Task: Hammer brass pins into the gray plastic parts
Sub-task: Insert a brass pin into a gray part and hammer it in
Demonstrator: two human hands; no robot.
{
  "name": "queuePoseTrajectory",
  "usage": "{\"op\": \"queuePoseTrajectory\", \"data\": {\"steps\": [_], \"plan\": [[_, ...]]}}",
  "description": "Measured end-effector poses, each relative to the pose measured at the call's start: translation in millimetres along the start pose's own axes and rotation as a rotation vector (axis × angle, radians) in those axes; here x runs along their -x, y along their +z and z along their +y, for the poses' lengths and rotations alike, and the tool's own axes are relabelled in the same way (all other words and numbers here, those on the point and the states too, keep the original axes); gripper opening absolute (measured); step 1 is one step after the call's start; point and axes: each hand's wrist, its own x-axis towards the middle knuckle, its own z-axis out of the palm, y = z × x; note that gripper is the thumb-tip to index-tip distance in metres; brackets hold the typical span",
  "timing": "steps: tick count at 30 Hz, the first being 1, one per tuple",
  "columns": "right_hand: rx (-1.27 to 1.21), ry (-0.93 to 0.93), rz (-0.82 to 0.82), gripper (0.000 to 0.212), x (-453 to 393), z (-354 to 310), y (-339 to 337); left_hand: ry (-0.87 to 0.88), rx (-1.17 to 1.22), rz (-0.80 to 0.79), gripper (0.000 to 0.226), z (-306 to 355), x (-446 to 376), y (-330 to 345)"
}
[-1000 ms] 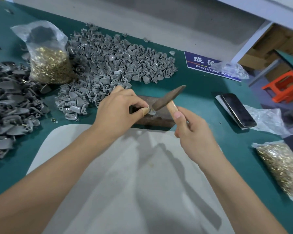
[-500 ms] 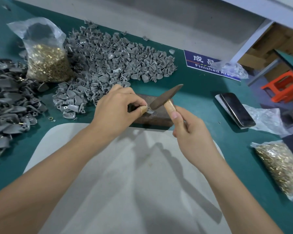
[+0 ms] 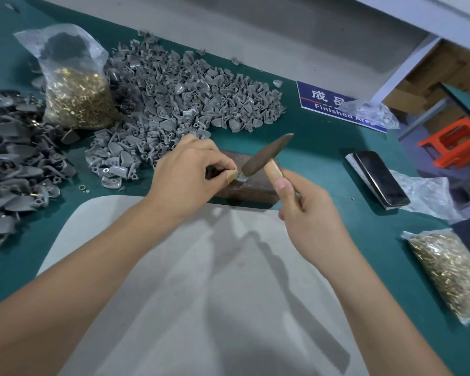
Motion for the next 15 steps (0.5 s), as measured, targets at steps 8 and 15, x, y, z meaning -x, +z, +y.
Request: {"op": "queuePoseTrajectory", "data": {"steps": [8, 15], "plan": [[0.025, -0.007, -0.035, 0.026, -0.3, -2.6, -0.4, -0.007, 0.013, 0.013, 0.004, -0.7, -0.4, 0.6], [0.006, 0.014, -0.01, 0.029, -1.2, 4.1, 0.4, -0.017, 0.027, 0.009, 0.004, -1.3, 0.4, 1.0]]}}
